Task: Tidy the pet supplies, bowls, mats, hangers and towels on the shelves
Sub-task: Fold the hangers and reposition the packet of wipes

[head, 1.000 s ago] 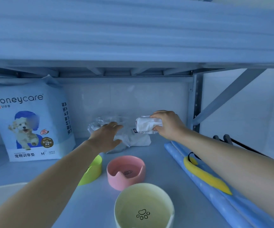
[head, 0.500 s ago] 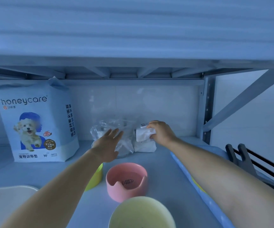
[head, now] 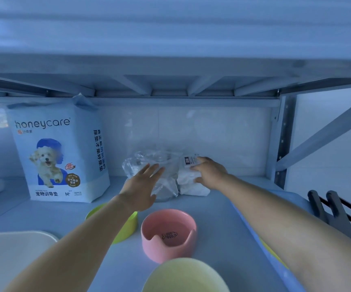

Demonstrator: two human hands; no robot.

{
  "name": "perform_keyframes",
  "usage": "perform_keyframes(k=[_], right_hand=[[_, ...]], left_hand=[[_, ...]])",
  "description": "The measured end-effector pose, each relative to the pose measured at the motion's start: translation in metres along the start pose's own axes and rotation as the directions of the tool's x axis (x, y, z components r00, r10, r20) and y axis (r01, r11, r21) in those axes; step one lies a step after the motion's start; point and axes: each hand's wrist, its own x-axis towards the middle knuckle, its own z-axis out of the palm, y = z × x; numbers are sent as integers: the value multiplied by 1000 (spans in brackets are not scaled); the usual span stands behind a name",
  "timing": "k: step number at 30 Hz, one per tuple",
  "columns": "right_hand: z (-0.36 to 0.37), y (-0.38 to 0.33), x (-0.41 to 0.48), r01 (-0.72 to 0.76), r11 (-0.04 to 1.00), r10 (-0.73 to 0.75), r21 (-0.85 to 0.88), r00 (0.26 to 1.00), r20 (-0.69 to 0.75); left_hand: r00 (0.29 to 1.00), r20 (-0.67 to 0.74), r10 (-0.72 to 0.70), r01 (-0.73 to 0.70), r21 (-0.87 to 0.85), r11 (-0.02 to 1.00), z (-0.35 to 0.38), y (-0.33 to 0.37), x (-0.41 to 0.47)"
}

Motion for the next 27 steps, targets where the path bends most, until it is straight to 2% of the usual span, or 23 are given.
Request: perform_keyframes(k=[3,6,10,17,21,24,27], right_hand=[[-1,-11,-9,94,982,-117,-165,984,-134],[9,-22,-19,130,956,-146,-264,988,-41],[15,-31,-23,19,984,-11,-180,999,46],[17,-35,-13,-63,988,84,-138,985,152],[17,-27,-10,3,985,46,-173,959,279],[9,-23,-11,21,995,7,-93,957,291],[1,-23,-13,33,999,-43,44,969,243]], left_hand=[[1000,-19,-3,3,-6,1000,4,0,0],[999,-38,-16,15,-10,1000,10,3,-1],[997,-80,-24,24,-10,1000,17,6,-2],[997,-79,-23,19,-44,999,13,1,4],[999,-47,-24,22,-38,999,13,5,2],[999,-33,10,-12,-50,999,8,3,-4],[997,-65,30,-39,-134,990,-2,-4,-16]])
